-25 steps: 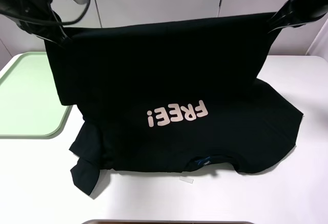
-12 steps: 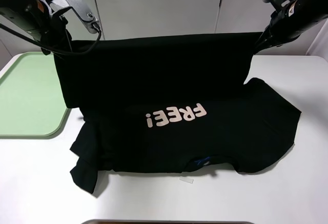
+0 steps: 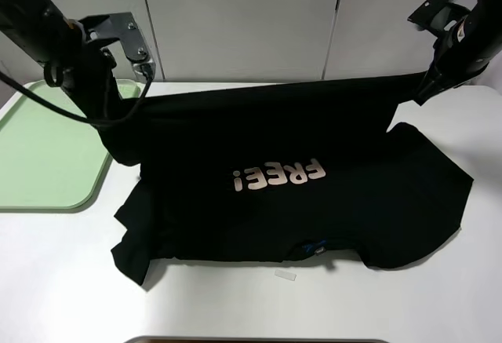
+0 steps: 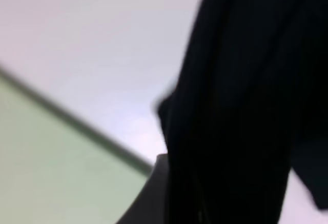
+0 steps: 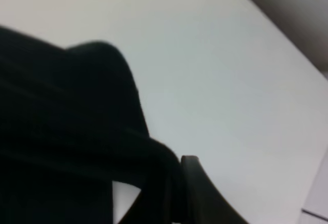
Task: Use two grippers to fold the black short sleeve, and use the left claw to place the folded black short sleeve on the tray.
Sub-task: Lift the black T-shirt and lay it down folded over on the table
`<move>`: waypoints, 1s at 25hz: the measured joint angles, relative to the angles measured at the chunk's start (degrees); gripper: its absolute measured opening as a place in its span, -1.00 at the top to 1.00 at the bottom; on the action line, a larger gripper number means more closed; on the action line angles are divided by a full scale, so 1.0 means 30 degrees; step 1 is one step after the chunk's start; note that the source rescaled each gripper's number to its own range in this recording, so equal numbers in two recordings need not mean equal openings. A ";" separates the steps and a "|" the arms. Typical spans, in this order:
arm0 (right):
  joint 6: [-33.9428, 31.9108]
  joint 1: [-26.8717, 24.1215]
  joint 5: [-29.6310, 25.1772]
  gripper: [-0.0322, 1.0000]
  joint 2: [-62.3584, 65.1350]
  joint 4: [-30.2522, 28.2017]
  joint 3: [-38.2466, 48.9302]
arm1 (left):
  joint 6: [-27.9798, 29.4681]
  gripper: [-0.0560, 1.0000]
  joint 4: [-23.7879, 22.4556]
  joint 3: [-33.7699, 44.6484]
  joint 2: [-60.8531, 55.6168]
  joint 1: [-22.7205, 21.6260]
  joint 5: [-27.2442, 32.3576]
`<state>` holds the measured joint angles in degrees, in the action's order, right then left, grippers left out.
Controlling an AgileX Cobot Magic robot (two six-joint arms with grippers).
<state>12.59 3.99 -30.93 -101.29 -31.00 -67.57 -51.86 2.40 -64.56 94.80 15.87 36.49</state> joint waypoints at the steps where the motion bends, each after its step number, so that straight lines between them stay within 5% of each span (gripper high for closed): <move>1: 0.0246 -0.0005 -0.0235 0.94 0.0000 0.0000 0.0000 | 0.0000 0.89 0.0000 0.0000 0.0000 0.0000 0.0000; 7: 0.1774 -0.0162 -0.0891 0.94 -0.0022 -0.0168 0.0578 | -0.2737 0.89 0.2618 0.0000 0.0000 0.0000 0.2538; 16: 0.2386 -0.0166 -0.1688 0.94 -0.1746 -0.1201 0.2572 | -0.2997 0.89 0.3301 0.1041 0.0000 0.0000 0.2690; 25: 0.2564 -0.0166 -0.1833 0.94 -0.1746 -0.0437 0.2688 | -0.7450 0.89 0.4013 0.4577 0.0000 0.0000 0.2489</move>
<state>20.28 3.50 -36.43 -106.53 -32.31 -59.51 -74.21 14.44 -50.83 94.80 15.87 43.95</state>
